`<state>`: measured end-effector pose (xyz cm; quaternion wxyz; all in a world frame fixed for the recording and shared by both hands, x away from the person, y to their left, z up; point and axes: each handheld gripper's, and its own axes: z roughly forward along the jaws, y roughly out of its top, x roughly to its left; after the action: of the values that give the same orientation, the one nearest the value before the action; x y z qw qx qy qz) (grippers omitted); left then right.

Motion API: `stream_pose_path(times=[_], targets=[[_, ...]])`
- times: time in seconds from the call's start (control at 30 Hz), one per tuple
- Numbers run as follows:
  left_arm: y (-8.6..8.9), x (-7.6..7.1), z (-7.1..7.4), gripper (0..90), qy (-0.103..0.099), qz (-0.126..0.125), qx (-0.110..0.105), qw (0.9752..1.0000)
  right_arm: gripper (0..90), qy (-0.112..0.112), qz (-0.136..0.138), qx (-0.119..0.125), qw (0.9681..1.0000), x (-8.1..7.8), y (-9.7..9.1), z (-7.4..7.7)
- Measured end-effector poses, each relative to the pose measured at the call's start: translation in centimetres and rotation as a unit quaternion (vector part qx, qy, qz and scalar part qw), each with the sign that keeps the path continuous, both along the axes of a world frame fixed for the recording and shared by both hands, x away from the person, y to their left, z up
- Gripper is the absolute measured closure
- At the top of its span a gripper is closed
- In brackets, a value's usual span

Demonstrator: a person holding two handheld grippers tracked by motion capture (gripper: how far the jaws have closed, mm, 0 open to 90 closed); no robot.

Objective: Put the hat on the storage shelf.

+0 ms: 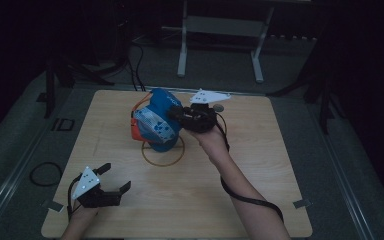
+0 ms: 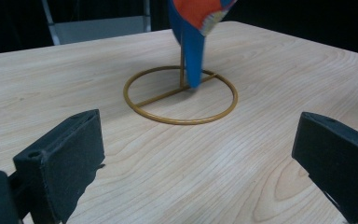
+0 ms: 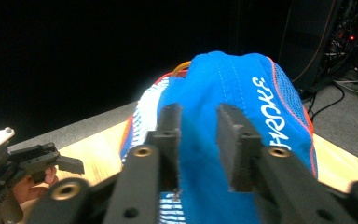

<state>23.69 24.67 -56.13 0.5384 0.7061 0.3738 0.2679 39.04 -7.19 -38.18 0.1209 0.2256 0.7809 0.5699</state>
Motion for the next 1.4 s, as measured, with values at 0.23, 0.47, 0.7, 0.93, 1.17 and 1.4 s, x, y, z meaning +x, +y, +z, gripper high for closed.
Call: stream_pose_path(times=[0.23,0.47,0.7,0.93,1.17,1.4], targets=[[-0.1,0.0,0.0,2.7,0.000,-0.003,0.003,1.0000,39.6,-0.015,0.003,-0.002,0.9999,-0.5,-0.1,0.0],[-0.2,0.0,0.0,2.7,0.000,-0.004,0.001,1.0000,18.8,-0.008,0.013,0.002,0.9999,-0.7,-0.8,-0.2],[-0.2,0.0,-0.1,2.7,0.001,-0.006,-0.001,1.0000,14.4,-0.013,0.029,-0.002,0.9995,-1.3,-1.8,-1.0],[-0.3,0.0,-0.2,2.7,0.001,-0.007,0.000,1.0000,14.4,-0.023,0.029,-0.012,0.9992,-2.0,-2.8,-1.9],[-0.4,0.0,-0.3,2.7,0.000,-0.009,0.006,0.9999,14.5,-0.022,0.029,-0.024,0.9991,-2.5,-4.3,-3.4],[-0.4,0.1,-0.3,2.7,0.000,-0.007,0.006,1.0000,14.6,-0.008,0.033,-0.029,0.9990,-2.8,-5.4,-5.7]])
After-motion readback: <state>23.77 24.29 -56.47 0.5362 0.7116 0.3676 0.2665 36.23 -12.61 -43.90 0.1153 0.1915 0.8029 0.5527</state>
